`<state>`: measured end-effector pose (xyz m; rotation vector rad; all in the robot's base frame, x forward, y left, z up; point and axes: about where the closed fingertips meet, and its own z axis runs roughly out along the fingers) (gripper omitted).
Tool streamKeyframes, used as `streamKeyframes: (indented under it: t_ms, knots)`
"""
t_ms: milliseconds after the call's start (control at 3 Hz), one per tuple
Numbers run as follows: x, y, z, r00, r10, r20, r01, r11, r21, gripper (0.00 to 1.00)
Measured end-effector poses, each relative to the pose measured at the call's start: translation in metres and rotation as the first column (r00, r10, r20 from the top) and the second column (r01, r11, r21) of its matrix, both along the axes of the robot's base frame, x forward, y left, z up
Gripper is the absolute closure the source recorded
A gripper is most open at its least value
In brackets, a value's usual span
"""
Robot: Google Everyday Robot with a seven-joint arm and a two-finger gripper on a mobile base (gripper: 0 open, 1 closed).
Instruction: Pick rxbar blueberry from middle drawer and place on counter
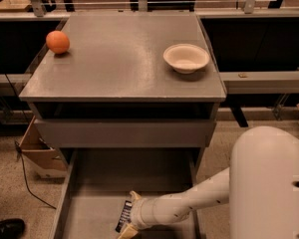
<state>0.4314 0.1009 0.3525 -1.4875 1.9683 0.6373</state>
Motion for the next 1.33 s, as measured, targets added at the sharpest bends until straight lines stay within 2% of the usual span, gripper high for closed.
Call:
streamKeyframes:
  t_ms: [667, 1333]
  knots:
    - [0.0041, 0.0053, -0.0097, 0.9960, -0.062, 0.064, 0.059, 0.998, 0.037, 0.48]
    - [0.0042, 0.0053, -0.0023, 0.9959, -0.062, 0.065, 0.060, 0.997, 0.037, 0.95]
